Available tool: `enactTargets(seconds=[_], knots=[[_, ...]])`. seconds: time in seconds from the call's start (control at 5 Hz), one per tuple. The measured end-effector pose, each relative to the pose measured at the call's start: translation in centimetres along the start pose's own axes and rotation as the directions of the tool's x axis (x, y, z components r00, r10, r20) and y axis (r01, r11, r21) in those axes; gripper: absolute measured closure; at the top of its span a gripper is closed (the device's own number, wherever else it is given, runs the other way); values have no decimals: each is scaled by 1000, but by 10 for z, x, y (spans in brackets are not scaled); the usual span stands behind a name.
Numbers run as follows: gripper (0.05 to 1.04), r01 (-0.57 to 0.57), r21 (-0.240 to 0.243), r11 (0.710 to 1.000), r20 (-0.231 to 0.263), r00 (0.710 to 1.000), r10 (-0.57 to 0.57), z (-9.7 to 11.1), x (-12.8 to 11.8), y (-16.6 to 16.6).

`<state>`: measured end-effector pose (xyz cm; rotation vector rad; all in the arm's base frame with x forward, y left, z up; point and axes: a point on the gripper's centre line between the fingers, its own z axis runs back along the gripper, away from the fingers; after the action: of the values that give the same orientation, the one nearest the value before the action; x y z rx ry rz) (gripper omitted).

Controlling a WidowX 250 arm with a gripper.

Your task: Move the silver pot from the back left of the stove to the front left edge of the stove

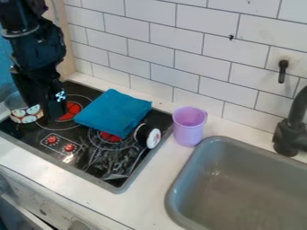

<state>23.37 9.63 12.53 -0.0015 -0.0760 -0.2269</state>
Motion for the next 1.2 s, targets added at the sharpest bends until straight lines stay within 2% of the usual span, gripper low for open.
enactTargets(seconds=[0.2, 0.4, 0.6, 0.8, 1.0, 1.2], knots=[[81, 0, -12, 1000, -18, 1000, 0, -6, -1, 0], [81, -24, 26, 999, 34, 999, 23, -8, 31, 24], [81, -29, -19, 999, 90, 995, 31, -11, 63, 46], [81, -64, -40, 997, 112, 991, 69, -17, 74, 77], [81, -110, -43, 993, 110, 987, 114, -26, 81, 104], [81, -172, -51, 984, 96, 980, 177, -35, 78, 128]])
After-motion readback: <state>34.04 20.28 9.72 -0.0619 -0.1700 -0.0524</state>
